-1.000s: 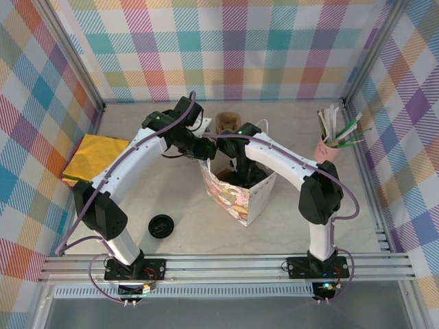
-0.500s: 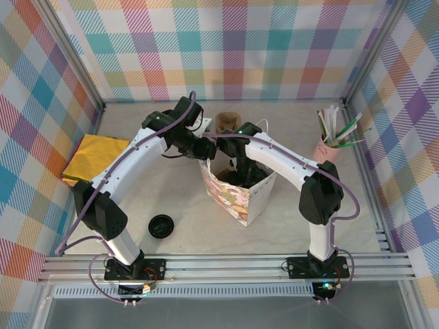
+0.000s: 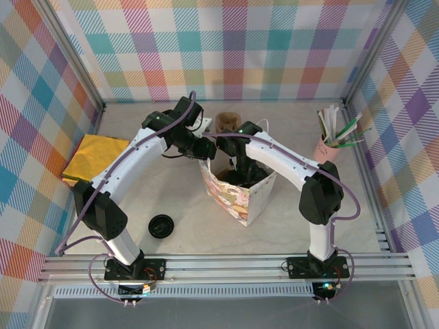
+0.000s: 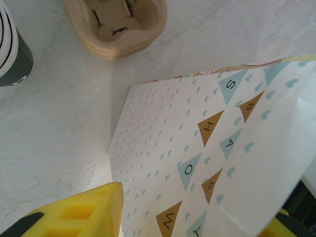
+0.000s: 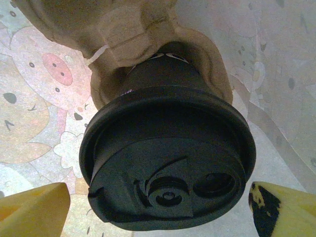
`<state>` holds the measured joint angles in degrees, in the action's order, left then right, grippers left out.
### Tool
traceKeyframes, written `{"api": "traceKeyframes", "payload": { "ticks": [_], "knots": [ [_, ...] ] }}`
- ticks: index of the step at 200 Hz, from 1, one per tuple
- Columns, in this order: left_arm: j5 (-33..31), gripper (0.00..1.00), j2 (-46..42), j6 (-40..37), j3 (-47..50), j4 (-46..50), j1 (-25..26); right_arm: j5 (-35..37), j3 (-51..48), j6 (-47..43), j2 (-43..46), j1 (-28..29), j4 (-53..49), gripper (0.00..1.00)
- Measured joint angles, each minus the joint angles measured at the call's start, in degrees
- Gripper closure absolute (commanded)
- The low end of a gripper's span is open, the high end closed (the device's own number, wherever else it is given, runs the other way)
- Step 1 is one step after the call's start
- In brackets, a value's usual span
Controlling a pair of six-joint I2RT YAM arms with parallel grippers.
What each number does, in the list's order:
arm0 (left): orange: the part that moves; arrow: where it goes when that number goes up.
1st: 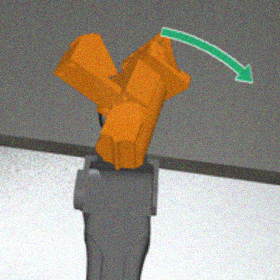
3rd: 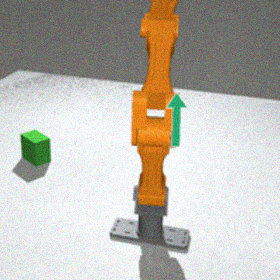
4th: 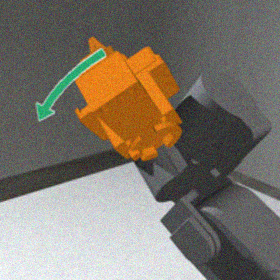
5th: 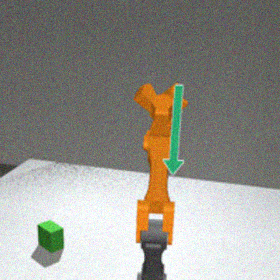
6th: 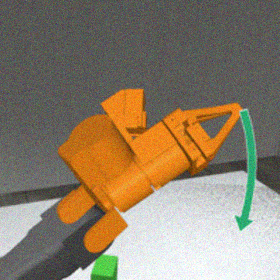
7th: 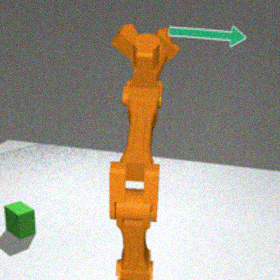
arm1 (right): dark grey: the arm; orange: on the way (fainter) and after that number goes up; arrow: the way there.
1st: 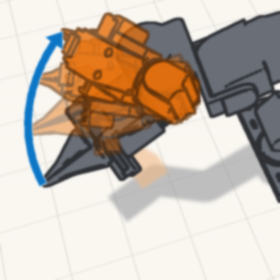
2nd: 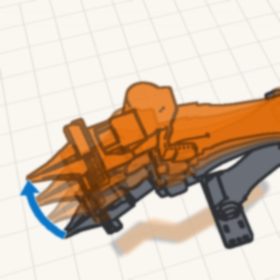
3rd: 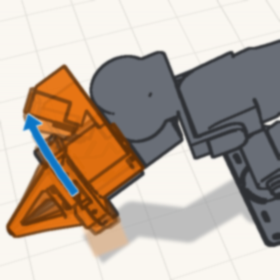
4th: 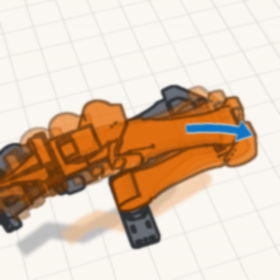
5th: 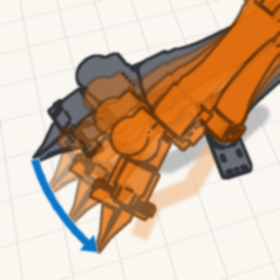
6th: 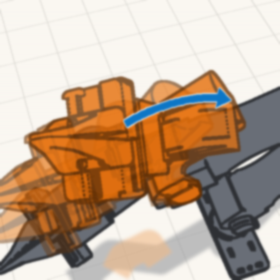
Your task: Pack the takeout coffee
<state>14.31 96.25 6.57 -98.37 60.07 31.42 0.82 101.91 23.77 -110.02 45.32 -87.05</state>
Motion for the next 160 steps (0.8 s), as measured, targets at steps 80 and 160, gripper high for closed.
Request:
{"api": "traceKeyframes", "payload": {
  "ticks": [80, 160],
  "knots": [
    [0.00, 0.60, 0.00, 0.00, 0.00, 0.00, 0.00, 0.00, 1.25, 0.90, 0.74, 0.00, -1.05, 0.06],
    [0.00, 0.60, 0.00, 0.00, 0.00, 0.00, 0.00, 0.02, 1.73, 1.18, 1.75, 0.00, -1.51, 0.05]
  ]
}}
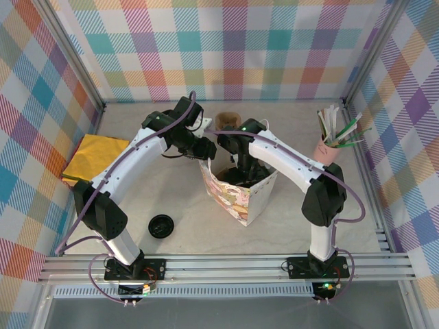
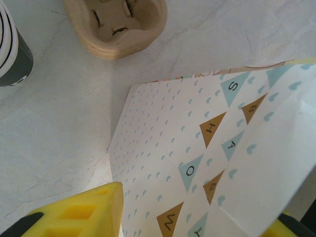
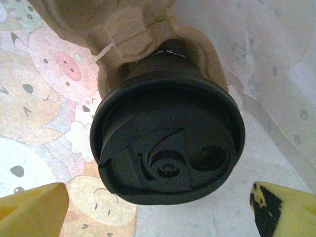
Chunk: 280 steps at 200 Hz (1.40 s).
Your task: Pack the takeout coffee
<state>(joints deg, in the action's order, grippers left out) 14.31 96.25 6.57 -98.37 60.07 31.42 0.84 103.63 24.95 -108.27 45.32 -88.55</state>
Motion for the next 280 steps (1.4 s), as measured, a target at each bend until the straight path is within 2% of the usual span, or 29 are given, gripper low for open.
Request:
{"api": "traceKeyframes", "payload": {
  "ticks": [280],
  "knots": [
    [-0.02, 0.60, 0.00, -0.20, 0.00, 0.00, 0.00, 1.40, 5.14, 1.22, 2.38, 0.00, -2.64, 0.04]
  ]
}}
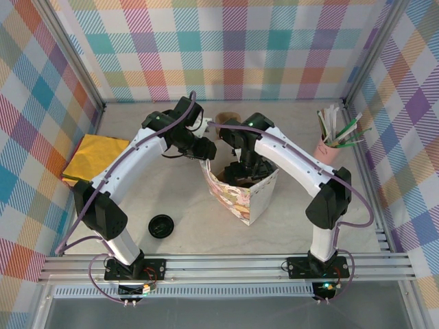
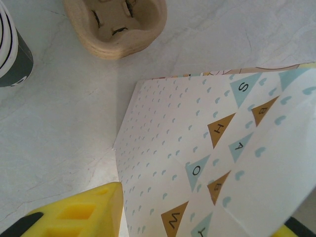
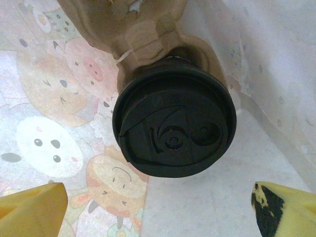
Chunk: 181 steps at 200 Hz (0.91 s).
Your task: Pack the takeout coffee
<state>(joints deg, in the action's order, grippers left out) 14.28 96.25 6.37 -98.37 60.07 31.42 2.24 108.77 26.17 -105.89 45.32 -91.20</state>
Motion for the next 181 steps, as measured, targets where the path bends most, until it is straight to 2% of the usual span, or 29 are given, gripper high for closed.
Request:
{"api": "traceKeyframes", "payload": {
  "ticks": [181],
  "knots": [
    [0.02, 0.60, 0.00, 0.00, -0.02, 0.00, 0.02, 0.15, 4.85, 0.42, 0.57, 0.55, -1.03, 0.04]
  ]
}}
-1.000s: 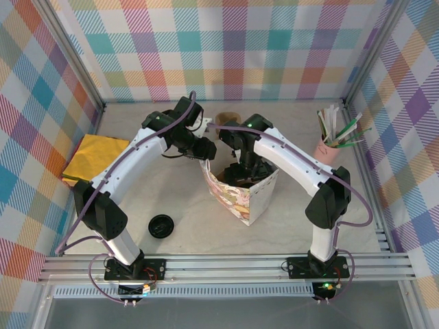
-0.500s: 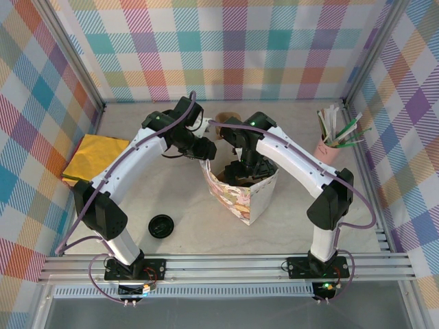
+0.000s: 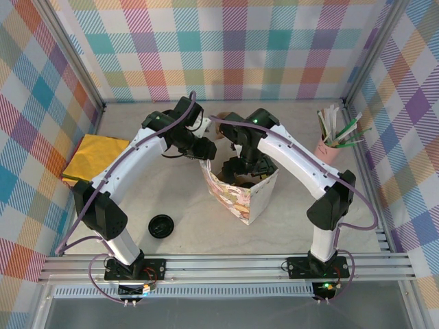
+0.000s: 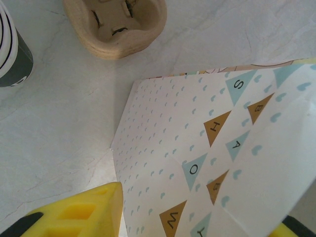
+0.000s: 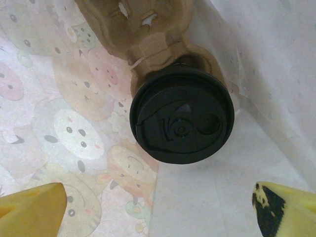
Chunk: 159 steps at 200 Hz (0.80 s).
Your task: Pack the takeout coffee
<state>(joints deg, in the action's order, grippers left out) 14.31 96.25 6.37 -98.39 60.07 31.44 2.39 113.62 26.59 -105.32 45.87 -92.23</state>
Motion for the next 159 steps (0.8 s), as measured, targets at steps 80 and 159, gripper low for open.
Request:
{"api": "traceKeyframes", "payload": {
  "ticks": [80, 159],
  "knots": [
    [0.02, 0.60, 0.00, 0.02, 0.00, 0.00, 0.00, 0.66, 0.39, 0.63, 0.07, 0.00, 0.00, 0.03],
    [0.17, 0.53, 0.00, 0.15, -0.02, 0.00, 0.04, 0.81, 1.81, 1.09, 0.17, 0.00, 0.00, 0.05]
  ]
}}
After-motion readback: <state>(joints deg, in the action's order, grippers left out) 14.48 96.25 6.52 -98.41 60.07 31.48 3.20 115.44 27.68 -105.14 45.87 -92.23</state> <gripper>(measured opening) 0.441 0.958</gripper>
